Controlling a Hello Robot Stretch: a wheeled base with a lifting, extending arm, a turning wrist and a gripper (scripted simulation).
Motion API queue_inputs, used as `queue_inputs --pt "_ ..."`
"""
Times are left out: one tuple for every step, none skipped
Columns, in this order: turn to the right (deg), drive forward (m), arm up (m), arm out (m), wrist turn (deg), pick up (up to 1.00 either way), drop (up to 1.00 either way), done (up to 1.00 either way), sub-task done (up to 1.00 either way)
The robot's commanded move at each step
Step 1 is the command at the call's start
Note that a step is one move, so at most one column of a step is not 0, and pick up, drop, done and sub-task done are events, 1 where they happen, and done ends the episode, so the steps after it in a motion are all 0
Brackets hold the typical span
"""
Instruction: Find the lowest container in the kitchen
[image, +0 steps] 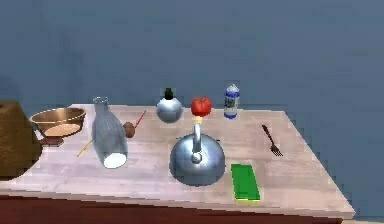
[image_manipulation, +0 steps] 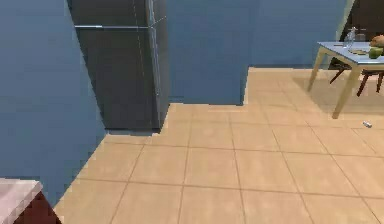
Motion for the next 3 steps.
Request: queue_inputs --pt "-45.0 0.00 0.00 0.00 0.0 0.00 0.00 0.00 0.00" --pt "-45.0 0.00 0.00 0.00 0.0 0.00 0.00 0.00 0.00" --pt "-45.0 0.00 0.00 0.00 0.0 0.00 0.00 0.00 0.00"
